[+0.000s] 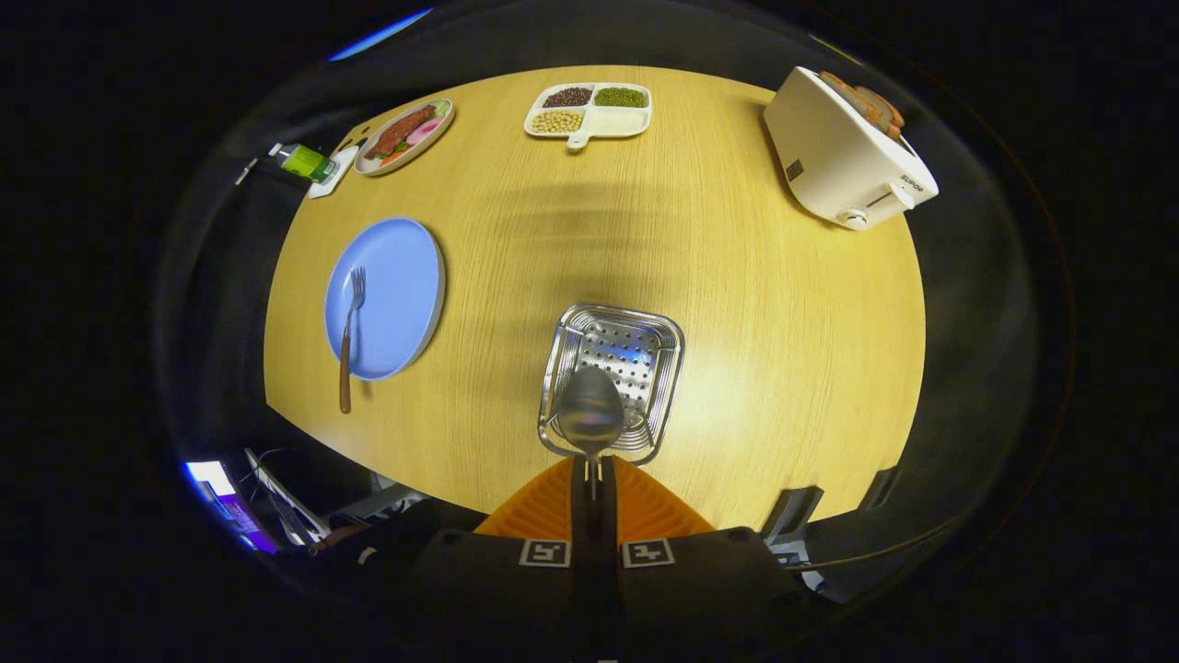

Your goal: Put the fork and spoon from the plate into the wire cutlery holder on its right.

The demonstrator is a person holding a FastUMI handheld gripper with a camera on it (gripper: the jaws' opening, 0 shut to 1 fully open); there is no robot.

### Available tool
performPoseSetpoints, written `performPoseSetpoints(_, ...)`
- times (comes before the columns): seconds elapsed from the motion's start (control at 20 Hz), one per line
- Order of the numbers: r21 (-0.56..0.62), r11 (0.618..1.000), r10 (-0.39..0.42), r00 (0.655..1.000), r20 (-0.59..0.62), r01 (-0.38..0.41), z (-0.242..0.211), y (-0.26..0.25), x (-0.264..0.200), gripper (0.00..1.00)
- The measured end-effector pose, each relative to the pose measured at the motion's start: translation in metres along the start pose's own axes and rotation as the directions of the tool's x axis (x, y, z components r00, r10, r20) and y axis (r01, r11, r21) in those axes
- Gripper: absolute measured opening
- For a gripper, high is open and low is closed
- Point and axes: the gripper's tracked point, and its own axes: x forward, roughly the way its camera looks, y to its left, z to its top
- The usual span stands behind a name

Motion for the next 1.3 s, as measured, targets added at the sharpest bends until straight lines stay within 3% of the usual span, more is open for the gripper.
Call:
performPoseSetpoints(0.2, -0.013, 1.000, -0.025, 0.998, -0.063, 0.024, 0.003, -0.002, 0.015, 0.06)
performPoseSetpoints(0.65, 0.039, 0.998, -0.040, 0.996, -0.075, 0.043, 0.008, -0.013, 0.026, 0.07)
performPoseSetpoints(0.95, 0.099, 0.995, -0.013, 1.000, -0.002, 0.013, 0.022, -0.012, 0.017, 0.18)
performPoseSetpoints(1.1, 0.125, 0.992, -0.006, 0.998, 0.057, -0.001, 0.030, -0.011, 0.005, 0.31)
performPoseSetpoints(1.3, 0.126, 0.992, -0.012, 0.986, 0.167, -0.009, 0.042, -0.007, -0.019, 0.31)
